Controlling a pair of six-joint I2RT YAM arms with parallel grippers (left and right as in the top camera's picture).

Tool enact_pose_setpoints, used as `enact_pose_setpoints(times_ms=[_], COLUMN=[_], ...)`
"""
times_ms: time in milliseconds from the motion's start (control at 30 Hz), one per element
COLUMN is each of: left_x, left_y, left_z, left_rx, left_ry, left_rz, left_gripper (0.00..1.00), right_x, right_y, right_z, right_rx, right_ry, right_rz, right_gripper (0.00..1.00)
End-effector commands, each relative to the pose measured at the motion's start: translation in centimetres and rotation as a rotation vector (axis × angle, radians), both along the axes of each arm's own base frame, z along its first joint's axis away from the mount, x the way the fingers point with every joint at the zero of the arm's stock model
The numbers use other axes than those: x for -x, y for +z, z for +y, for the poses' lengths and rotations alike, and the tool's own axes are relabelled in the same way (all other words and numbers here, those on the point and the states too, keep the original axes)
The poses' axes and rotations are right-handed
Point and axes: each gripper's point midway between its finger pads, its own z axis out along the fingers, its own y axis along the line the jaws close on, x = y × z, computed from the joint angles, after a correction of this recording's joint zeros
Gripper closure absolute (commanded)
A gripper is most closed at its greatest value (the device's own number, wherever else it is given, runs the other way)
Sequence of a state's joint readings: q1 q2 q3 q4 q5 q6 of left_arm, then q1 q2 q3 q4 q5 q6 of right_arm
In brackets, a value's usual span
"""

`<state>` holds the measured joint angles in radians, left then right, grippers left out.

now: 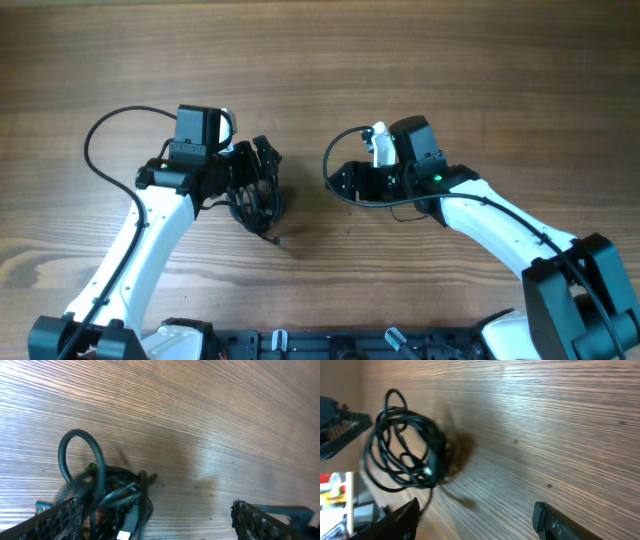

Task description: Untangle cables

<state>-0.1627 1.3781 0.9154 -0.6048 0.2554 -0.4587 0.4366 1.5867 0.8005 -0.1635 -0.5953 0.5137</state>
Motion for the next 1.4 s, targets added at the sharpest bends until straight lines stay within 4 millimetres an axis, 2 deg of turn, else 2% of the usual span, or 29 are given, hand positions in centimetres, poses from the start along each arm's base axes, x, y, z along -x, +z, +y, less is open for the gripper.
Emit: enact_pose_setpoints(times_ms=[0,100,167,267,333,400,500,567,633,700,733,800,833,867,933,967,1033,1067,1133,1200,1300,1367], left_x=[-1.5,-2.0,-1.7,0.1,2.3,4.3,6.0,6.5,6.3,5.5,4.8,3.8,3.3,2.7,1.7,1.2,0.4,0.1,-1.2,-2.0,-1.4,-1.0], left_y=[1.5,3.1,3.2,1.3,-0.2,-1.4,-3.7,-4.9,-6.3,-7.5,-7.3,-5.6,-3.7,-1.5,1.1,1.5,2.1,2.1,0.8,-1.3,-3.5,-4.0], left_z=[1.2,1.2,2.3,6.0,9.2,11.3,12.4,12.9,12.2,8.0,5.2,0.4,-2.4,-4.5,-6.2,-6.3,-6.1,-5.9,-3.9,-0.7,3.3,4.5], left_rx=[-0.037,0.006,0.004,-0.103,-0.238,-0.344,-0.408,-0.431,-0.396,-0.188,-0.059,0.183,0.347,0.497,0.636,0.644,0.627,0.605,0.443,0.252,0.027,-0.039], left_ry=[0.060,0.062,0.120,0.283,0.392,0.464,0.502,0.545,0.539,0.414,0.298,0.089,-0.042,-0.141,-0.231,-0.233,-0.235,-0.227,-0.127,0.022,0.145,0.174], left_rz=[-0.051,-0.080,-0.057,0.061,0.157,0.245,0.341,0.379,0.410,0.449,0.440,0.383,0.326,0.264,0.173,0.154,0.123,0.113,0.100,0.115,0.157,0.173], left_gripper=[0.00,0.01,0.04,0.07,0.09,0.09,0.08,0.08,0.12,0.25,0.29,0.33,0.34,0.34,0.34,0.34,0.24,0.23,0.21,0.20,0.17,0.14], right_x=[-0.6,-0.6,-0.6,-0.5,-0.6,-0.5,-0.4,-0.3,-0.3,-0.3,-0.3,-0.1,-0.1,0.1,0.0,-0.3,-0.7,-0.8,-0.6,0.7,2.5,3.1], right_y=[-0.3,-0.6,-0.7,-0.7,-0.7,-0.8,-0.8,-0.9,-0.9,-0.9,-0.9,-1.0,-1.0,-0.9,-0.1,0.4,1.5,1.7,1.5,0.9,-1.2,-2.7], right_z=[-1.0,-1.3,-1.4,-1.4,-1.4,-1.5,-1.5,-1.5,-1.5,-1.5,-1.5,-1.5,-1.6,-1.5,-1.7,-2.3,-3.2,-3.5,-3.8,-3.1,-1.2,0.4], right_rx=[0.073,0.093,0.097,0.100,0.101,0.102,0.104,0.107,0.106,0.106,0.105,0.106,0.107,0.090,0.012,-0.034,-0.117,-0.134,-0.134,-0.120,-0.043,0.016], right_ry=[-0.024,-0.026,-0.027,-0.029,-0.029,-0.029,-0.029,-0.028,-0.028,-0.028,-0.027,-0.026,-0.025,-0.016,-0.010,-0.019,-0.013,-0.018,-0.026,-0.017,-0.020,-0.048], right_rz=[-0.042,-0.045,-0.040,-0.039,-0.039,-0.036,-0.033,-0.027,-0.026,-0.025,-0.024,-0.018,-0.013,-0.003,0.030,0.048,0.058,0.064,0.090,0.152,0.232,0.261], right_gripper=[0.23,0.21,0.21,0.21,0.21,0.21,0.21,0.21,0.20,0.20,0.20,0.20,0.20,0.13,0.13,0.13,0.12,0.12,0.12,0.12,0.12,0.12])
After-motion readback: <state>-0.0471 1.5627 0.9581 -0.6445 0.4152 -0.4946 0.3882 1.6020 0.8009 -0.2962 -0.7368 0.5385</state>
